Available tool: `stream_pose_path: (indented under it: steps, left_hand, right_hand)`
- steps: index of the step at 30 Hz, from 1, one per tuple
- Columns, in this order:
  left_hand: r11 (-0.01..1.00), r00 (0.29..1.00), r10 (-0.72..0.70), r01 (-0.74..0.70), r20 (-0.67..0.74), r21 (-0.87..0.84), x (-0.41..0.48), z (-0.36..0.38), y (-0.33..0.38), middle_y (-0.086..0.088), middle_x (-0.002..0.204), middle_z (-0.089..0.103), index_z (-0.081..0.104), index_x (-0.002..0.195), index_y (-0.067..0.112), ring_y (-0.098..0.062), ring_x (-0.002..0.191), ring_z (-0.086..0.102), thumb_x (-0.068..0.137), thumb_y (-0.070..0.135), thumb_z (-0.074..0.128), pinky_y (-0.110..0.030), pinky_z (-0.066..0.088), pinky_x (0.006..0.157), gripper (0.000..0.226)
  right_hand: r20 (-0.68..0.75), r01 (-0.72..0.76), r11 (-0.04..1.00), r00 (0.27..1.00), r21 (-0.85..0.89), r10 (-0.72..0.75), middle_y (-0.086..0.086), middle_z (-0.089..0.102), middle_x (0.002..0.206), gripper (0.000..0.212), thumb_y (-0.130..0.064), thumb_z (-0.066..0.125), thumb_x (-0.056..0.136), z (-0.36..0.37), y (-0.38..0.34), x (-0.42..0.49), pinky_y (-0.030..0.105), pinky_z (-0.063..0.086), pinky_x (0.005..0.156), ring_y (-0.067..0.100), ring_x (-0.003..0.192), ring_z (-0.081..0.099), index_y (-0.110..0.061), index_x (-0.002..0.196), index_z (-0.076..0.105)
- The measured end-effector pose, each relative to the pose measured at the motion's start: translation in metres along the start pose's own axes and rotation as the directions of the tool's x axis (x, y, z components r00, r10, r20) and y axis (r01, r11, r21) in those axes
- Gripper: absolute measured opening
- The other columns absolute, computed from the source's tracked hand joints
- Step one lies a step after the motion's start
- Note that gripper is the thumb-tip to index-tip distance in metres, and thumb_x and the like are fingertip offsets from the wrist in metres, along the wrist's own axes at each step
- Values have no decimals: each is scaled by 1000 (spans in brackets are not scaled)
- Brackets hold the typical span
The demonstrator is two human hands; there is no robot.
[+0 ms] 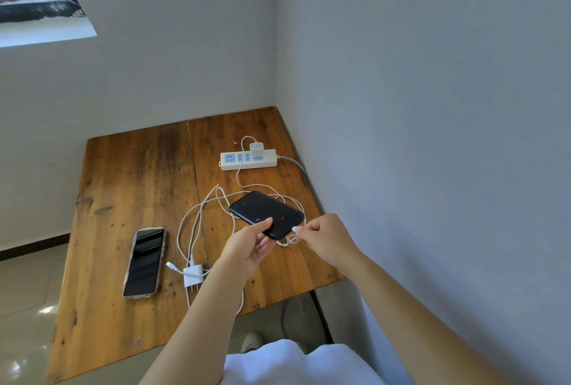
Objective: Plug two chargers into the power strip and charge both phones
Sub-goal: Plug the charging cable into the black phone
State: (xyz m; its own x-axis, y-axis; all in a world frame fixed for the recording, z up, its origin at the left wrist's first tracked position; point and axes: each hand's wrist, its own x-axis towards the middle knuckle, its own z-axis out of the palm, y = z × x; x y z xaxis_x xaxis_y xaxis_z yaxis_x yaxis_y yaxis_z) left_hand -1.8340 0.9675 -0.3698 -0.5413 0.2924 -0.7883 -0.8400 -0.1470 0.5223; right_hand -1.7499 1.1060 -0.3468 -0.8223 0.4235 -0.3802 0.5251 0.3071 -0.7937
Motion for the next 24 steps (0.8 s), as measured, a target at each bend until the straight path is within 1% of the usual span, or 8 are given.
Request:
stream_pose_path:
  steps: [4, 7, 9, 12, 14, 18, 20, 24]
  left_hand:
    - [1000, 1000, 1, -1, 10, 23, 3, 1, 1, -17, 83, 75, 58, 102, 6, -23, 76, 73, 78, 7, 73, -22, 55, 46, 28]
    - [999, 1000, 8, -8, 10, 50, 4, 2, 2, -16, 81, 75, 59, 102, 4, -22, 73, 74, 79, 8, 73, -21, 53, 43, 27]
    - [998, 999, 17, -18, 27, 56, 4, 3, 3, -15, 81, 75, 59, 102, 4, -24, 75, 74, 79, 8, 73, -21, 52, 43, 27]
    - [997, 995, 55, -59, 89, 45, 5, 2, 2, -12, 81, 76, 58, 105, 9, -24, 78, 74, 80, 10, 72, -21, 53, 44, 28]
    - [995, 991, 79, -85, 111, 52, 6, 1, 1, -9, 83, 76, 59, 105, 12, -24, 80, 73, 82, 14, 71, -23, 54, 48, 26]
    - [990, 986, 108, -119, 127, 77, 7, -1, 0, -3, 80, 76, 60, 104, 15, -17, 75, 73, 85, 23, 67, -24, 55, 53, 21]
    - [990, 982, 108, -120, 155, 75, 7, -3, 0, -4, 84, 76, 60, 107, 15, -18, 78, 73, 87, 26, 65, -26, 56, 57, 23]
    - [993, 975, 98, -110, 200, 49, 7, -5, 0, -9, 104, 72, 60, 113, 16, -24, 95, 70, 90, 27, 60, -28, 56, 65, 25]
  right_hand:
    - [-7, -20, 999, 1000, 36, 20, -4, 54, 52, 32, -24, 60, 91, 0, -3, -2, 25, 45, 64, 8, 50, 52, -15, 61, 67]
    - [5, -34, 997, 999, 68, 34, -2, 57, 56, 29, -23, 60, 91, -2, -5, -3, 27, 47, 69, 8, 55, 54, -10, 68, 70]
    - [35, -73, 991, 997, 113, 70, -1, 60, 62, 27, -25, 59, 91, -5, -4, -4, 26, 46, 68, 10, 61, 56, -10, 72, 70]
    - [81, -116, 980, 991, 163, 104, 3, 64, 69, 27, -25, 59, 92, -7, 0, -6, 24, 46, 64, 13, 66, 59, -11, 71, 69]
    - [107, -113, 977, 990, 179, 95, 6, 65, 72, 25, -24, 59, 92, -6, 3, -7, 24, 47, 63, 14, 68, 59, -10, 74, 71]
    - [113, -68, 987, 992, 143, 52, 4, 68, 74, 23, -25, 59, 92, -4, 6, -8, 20, 49, 63, 11, 69, 62, -12, 80, 74]
    - [104, -53, 989, 994, 139, 39, 2, 69, 74, 22, -25, 59, 91, -4, 7, -8, 18, 48, 63, 10, 70, 63, -14, 80, 74]
    - [87, -52, 991, 995, 125, 41, 3, 70, 77, 20, -24, 59, 92, -5, 7, -7, 18, 47, 63, 11, 72, 63, -14, 83, 75]
